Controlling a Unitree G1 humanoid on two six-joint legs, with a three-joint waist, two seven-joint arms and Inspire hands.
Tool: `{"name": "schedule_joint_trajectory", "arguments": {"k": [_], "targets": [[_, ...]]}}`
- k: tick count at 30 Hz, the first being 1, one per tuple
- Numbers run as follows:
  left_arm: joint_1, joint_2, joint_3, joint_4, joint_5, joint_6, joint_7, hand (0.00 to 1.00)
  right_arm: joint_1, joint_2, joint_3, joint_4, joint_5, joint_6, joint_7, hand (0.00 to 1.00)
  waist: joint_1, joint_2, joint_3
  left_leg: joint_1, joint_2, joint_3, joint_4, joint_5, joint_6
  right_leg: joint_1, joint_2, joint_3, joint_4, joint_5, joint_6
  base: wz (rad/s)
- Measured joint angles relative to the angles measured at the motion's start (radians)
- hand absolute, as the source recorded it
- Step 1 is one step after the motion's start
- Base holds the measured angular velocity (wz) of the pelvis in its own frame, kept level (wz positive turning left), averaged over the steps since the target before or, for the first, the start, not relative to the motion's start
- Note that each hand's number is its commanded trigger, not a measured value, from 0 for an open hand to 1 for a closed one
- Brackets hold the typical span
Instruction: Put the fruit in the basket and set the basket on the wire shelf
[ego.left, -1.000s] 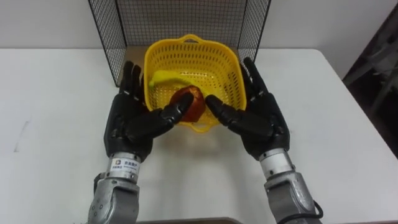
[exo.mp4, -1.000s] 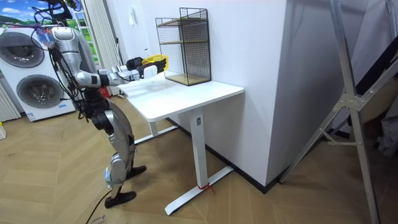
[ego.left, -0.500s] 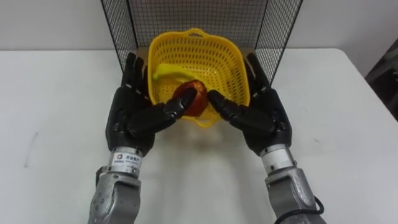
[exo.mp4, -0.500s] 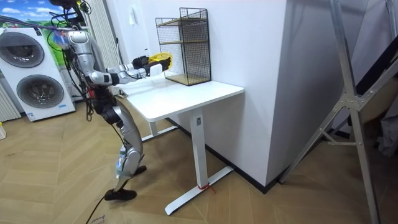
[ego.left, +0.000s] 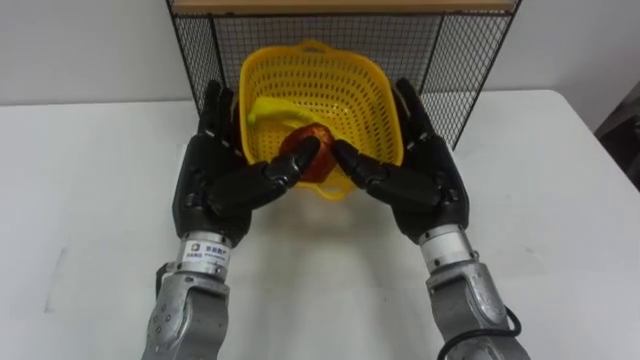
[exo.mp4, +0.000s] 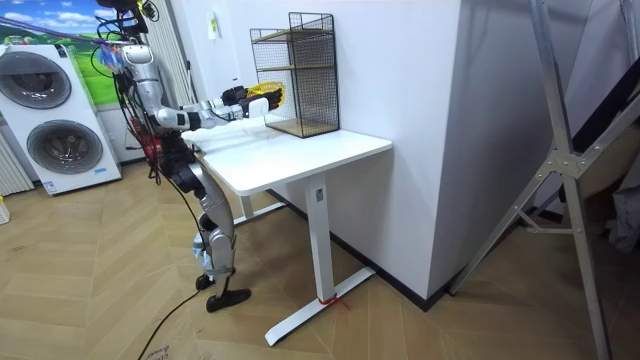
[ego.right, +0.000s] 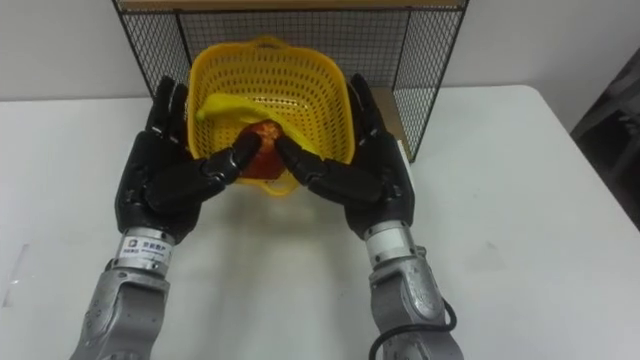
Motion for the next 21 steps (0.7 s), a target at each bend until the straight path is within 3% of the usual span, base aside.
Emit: {"name": "schedule_joint_trajectory", "arguments": {"k": [5, 16, 21], "targets": [[-0.003, -0.001, 0.000, 0.000, 0.000, 0.001, 0.000, 0.00, -0.004, 0.003, 0.001, 0.000, -0.007, -0.002, -0.019, 0.00, -0.001, 0.004, -0.0032, 0.011, 0.023, 0.022, -0.022, 0.001, -0.007, 0.028, 0.024, 0.009, -0.057, 0.033, -0.007, -0.15], [-0.003, -0.005, -0.001, 0.001, 0.000, 0.012, 0.000, 0.00, -0.004, 0.007, 0.003, -0.001, -0.008, -0.002, -0.047, 0.00, -0.001, 0.023, 0.0038, 0.068, 0.025, 0.051, -0.079, 0.003, -0.010, 0.068, 0.034, 0.026, -0.104, 0.043, -0.003, -0.09], [-0.034, -0.004, 0.003, 0.015, 0.000, 0.024, 0.001, 0.00, -0.017, 0.004, 0.003, -0.001, -0.006, -0.002, -0.068, 0.00, -0.001, 0.024, 0.0076, 0.084, 0.026, 0.048, -0.086, 0.004, -0.011, 0.089, 0.035, 0.022, -0.118, 0.045, -0.004, 0.02]]}}
